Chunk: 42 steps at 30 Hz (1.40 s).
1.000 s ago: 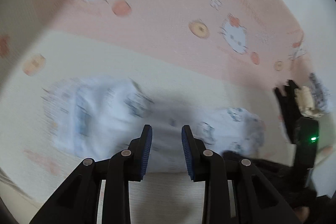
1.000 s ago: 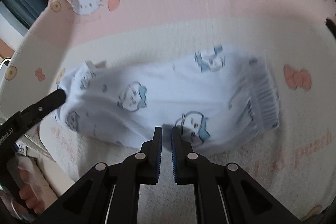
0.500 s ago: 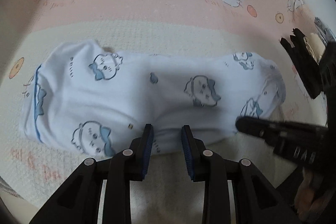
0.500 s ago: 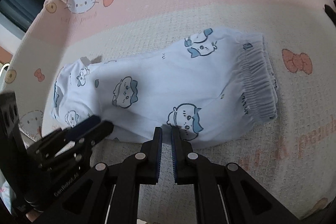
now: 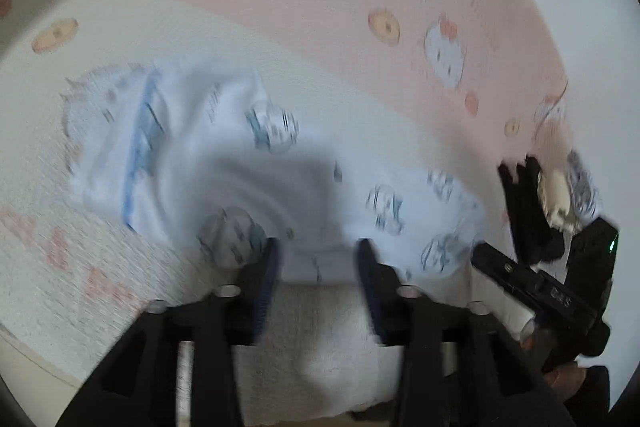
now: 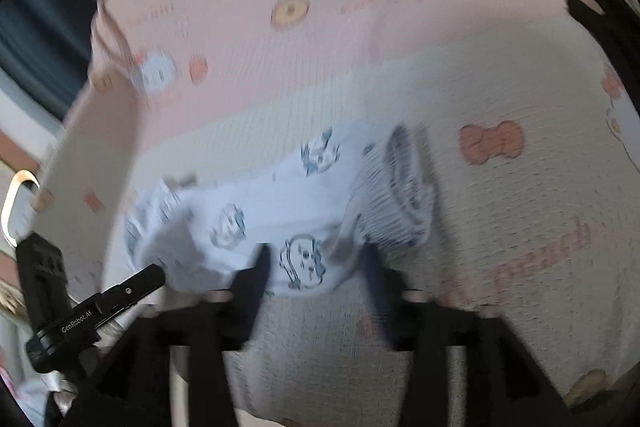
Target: Fold clothes
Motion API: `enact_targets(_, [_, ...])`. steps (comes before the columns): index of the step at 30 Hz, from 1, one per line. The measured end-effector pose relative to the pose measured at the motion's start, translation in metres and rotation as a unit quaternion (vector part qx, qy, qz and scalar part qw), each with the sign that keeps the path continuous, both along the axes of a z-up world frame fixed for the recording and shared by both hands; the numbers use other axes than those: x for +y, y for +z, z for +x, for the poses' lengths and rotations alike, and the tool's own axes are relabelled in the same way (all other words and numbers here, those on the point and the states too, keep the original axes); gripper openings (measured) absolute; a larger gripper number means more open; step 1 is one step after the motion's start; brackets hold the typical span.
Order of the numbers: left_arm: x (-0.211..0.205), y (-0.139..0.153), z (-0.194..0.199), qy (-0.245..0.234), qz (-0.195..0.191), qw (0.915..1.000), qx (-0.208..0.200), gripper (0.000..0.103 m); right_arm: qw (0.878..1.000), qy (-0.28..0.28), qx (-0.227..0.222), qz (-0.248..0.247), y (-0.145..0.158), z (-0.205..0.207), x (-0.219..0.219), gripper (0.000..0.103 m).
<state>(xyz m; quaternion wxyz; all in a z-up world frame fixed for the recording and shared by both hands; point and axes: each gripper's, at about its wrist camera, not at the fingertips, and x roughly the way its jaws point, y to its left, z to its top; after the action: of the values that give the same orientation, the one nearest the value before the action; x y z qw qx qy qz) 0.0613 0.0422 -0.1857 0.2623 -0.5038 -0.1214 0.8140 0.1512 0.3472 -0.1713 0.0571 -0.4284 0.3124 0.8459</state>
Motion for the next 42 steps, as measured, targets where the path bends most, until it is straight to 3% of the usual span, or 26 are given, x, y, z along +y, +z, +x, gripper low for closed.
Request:
enact_targets(1, [0.001, 0.005, 0.001, 0.000, -0.006, 0.9999, 0.015, 0.073, 1.000, -0.012, 0.006, -0.010, 0.000, 0.005, 0.005, 0.060])
enact_targets(2, [0.001, 0.009, 0.002, 0.000, -0.010, 0.9995, 0.029, 0.076, 0.999, -0.022, 0.011, -0.021, -0.001, 0.010, 0.009, 0.060])
enact_targets(8, [0.019, 0.009, 0.008, -0.019, -0.062, 0.9966, 0.050, 0.076, 0.991, -0.072, -0.005, -0.109, -0.024, 0.024, 0.031, 0.060])
enact_targets(14, [0.045, 0.006, 0.021, -0.050, -0.127, 0.9876, 0.077, 0.076, 0.977, -0.095, 0.016, -0.188, -0.044, 0.028, 0.037, 0.062])
enact_targets(18, [0.066, 0.004, 0.034, -0.097, -0.184, 0.9701, 0.125, 0.076, 0.971, -0.100, 0.018, -0.215, -0.054, 0.026, 0.038, 0.063])
enact_targets(23, [0.084, 0.001, 0.047, -0.139, -0.239, 0.9448, 0.175, 0.076, 0.961, -0.111, 0.053, -0.247, -0.060, 0.019, 0.044, 0.065])
enact_targets(26, [0.089, -0.002, 0.049, -0.155, -0.246, 0.9407, 0.176, 0.076, 0.954, -0.130, 0.069, -0.260, -0.063, 0.017, 0.048, 0.065])
enact_targets(33, [0.103, -0.007, 0.054, -0.176, -0.255, 0.9330, 0.183, 0.076, 0.960, -0.139, 0.061, -0.234, -0.058, 0.003, 0.045, 0.065])
enact_targets(34, [0.104, -0.007, 0.056, -0.178, -0.257, 0.9311, 0.187, 0.076, 0.959, -0.144, 0.060, -0.235, -0.058, 0.005, 0.047, 0.064])
enact_targets(35, [0.105, -0.008, 0.057, -0.180, -0.260, 0.9292, 0.191, 0.076, 0.959, -0.149, 0.058, -0.235, -0.058, 0.006, 0.049, 0.056])
enact_targets(36, [0.107, -0.008, 0.060, -0.183, -0.263, 0.9262, 0.198, 0.076, 0.959, -0.153, 0.053, -0.234, -0.059, 0.005, 0.050, 0.048])
enact_targets(37, [0.108, -0.008, 0.062, -0.186, -0.268, 0.9222, 0.207, 0.076, 0.959, -0.156, 0.044, -0.234, -0.061, 0.005, 0.051, 0.033])
enact_targets(42, [0.116, -0.011, 0.074, -0.203, -0.307, 0.8912, 0.265, 0.076, 0.946, -0.160, 0.074, -0.272, -0.052, 0.011, 0.051, 0.032])
